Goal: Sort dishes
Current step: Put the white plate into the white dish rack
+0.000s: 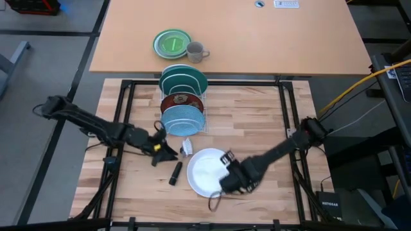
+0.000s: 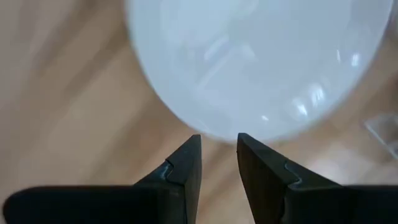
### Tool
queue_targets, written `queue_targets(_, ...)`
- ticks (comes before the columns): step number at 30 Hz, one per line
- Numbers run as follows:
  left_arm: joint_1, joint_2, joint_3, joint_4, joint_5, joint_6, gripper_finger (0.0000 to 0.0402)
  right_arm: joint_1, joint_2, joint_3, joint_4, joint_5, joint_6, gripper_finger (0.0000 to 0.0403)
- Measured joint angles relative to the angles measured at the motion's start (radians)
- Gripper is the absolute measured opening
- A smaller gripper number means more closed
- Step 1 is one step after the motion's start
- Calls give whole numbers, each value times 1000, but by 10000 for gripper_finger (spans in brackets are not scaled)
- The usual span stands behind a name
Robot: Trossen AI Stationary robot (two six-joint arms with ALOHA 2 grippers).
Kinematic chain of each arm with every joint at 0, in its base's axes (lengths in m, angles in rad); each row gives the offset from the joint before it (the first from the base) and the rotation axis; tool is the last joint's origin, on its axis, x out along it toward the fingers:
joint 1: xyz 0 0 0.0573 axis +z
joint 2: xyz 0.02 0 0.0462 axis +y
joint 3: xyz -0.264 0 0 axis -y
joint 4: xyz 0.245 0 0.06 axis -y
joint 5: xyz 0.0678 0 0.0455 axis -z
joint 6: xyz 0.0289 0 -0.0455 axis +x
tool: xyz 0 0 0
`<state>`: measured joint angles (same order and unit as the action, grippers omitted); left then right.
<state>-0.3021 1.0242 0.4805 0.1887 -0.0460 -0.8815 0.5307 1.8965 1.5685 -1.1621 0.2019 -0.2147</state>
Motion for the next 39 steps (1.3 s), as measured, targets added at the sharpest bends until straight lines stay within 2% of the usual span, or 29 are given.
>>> queue_targets(6,-94,252,9,213,-46,-83,163,124,-1,-56,194,37,111,108)
queue_targets(12,-145,415,61,230,-75,-164,163,198,-1,-148,427,76,161,108)
queue_targets(20,-171,492,118,209,-82,-225,163,206,0,-244,536,180,170,108)
queue_targets(26,-221,492,176,213,-82,-227,163,202,0,-280,547,189,170,108)
queue_targets(33,-255,492,216,213,-133,-95,163,202,0,-300,585,172,175,108)
queue_targets(39,-289,492,234,212,-180,192,163,202,0,-301,595,172,189,108)
